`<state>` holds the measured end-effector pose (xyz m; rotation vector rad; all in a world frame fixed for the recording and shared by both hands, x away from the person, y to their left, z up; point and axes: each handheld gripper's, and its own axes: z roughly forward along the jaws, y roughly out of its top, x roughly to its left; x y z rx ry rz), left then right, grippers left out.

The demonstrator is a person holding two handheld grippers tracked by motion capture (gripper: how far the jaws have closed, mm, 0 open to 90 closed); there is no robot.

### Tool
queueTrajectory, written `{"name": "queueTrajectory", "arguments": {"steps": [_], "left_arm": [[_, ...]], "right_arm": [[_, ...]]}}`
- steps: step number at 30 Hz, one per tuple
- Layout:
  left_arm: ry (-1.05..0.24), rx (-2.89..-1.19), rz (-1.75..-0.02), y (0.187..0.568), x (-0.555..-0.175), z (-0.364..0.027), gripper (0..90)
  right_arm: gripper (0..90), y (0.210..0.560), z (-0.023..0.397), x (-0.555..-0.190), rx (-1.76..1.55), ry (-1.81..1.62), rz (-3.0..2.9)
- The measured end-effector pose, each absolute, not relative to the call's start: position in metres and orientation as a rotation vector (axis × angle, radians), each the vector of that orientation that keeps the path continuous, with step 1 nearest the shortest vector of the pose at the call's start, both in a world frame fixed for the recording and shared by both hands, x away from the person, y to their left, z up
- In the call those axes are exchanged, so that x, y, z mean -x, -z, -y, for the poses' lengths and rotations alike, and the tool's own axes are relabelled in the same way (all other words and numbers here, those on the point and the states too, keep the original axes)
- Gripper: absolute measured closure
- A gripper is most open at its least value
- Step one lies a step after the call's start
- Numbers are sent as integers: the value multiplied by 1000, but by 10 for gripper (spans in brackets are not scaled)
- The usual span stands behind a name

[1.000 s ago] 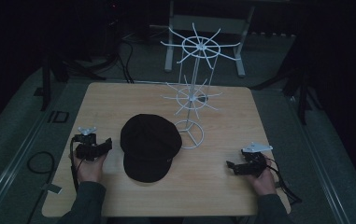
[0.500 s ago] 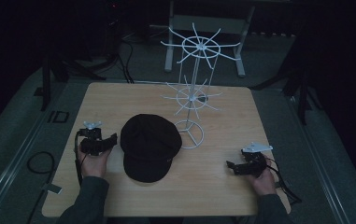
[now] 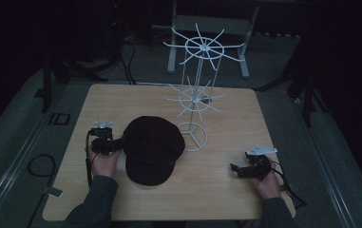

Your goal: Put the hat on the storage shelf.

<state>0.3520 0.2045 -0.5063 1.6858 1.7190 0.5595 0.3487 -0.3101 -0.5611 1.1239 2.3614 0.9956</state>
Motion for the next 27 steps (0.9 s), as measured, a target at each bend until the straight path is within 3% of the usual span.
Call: {"name": "queueTrajectory", "arguments": {"steps": [27], "left_arm": [[-382,-1768,-1802,537,-396,-178,408]], "right_arm": [[117,561,310,-349,-1125,-996,-2360]]}}
